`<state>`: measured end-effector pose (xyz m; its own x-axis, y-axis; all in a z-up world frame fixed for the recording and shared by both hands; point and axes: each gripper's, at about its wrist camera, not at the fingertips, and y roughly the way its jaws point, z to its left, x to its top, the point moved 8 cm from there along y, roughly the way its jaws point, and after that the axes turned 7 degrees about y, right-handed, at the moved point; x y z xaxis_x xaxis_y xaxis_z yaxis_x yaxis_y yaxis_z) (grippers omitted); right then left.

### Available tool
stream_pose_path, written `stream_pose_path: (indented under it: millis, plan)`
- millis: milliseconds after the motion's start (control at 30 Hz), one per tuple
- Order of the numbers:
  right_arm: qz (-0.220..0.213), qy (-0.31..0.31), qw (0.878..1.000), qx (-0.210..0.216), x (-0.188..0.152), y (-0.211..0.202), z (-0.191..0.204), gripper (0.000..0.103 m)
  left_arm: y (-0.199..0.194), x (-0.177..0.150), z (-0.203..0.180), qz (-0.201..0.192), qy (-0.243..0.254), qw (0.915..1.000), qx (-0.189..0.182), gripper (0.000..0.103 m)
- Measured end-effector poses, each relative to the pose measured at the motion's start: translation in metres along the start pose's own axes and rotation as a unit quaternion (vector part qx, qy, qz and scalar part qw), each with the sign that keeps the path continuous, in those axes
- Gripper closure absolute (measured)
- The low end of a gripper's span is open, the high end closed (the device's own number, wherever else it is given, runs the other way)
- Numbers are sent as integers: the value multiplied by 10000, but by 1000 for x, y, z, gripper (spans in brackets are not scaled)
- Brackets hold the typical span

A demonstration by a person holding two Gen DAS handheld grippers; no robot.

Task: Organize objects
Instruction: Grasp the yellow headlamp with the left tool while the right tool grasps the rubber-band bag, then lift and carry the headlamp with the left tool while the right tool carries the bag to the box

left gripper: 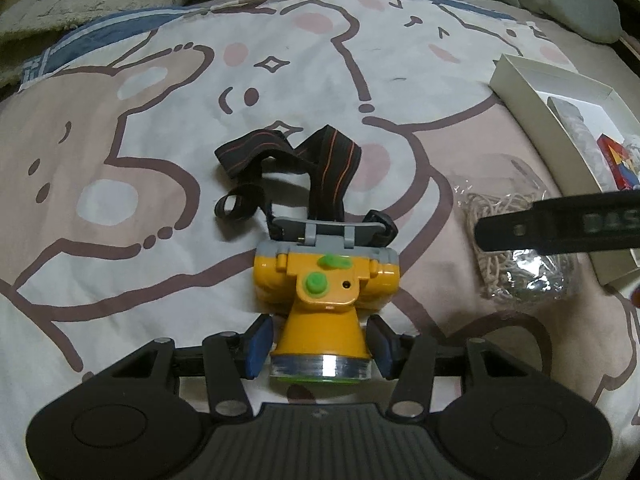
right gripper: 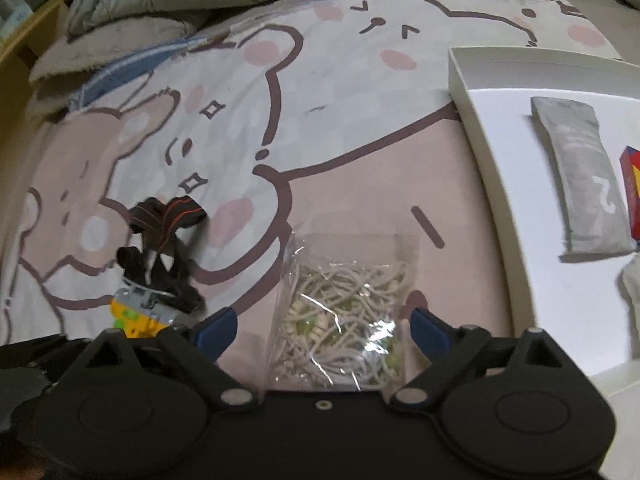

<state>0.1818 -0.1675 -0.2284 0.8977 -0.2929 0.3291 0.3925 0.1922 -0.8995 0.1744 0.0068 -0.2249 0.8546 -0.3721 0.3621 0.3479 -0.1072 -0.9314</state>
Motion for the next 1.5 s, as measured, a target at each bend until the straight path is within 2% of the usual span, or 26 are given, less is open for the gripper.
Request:
stream_pose_path:
  millis: [133,333,600,800,900,1000,1233,1500]
  plan:
    - [60,-205,9996,-203,-2,14,6,9,-2,-3,7,-37,71,9999,99,50]
    - [88,-589,9967,-550,-6,23,-2,12,1,-4,10,28,-46,10000,42,51]
    - [274,-845,9954,-368,-9,18,-10,25,10,-1,10,157,-104,9998,74,54]
    - [217,-918,9954,-140,-9,12,-13,38,3,0,13,-58,-406,9991,-53,54]
    - [0,-1095,9939,-81,-5,4,-11,42,-4,6,14,-343,-584,9976,-145,54]
    - [-267,-1221,9922,-36,3,-6,-8,43,-15,16,14,-571,-615,9965,-40,54]
    - [-1161,-1626,9798,96,28,-41,5,43,-42,40,14,-1118,-818,9904,12,54]
    - [-1541,-1569,9753,211,45,-61,2,43,-67,60,7,-1595,-917,9829,-29,54]
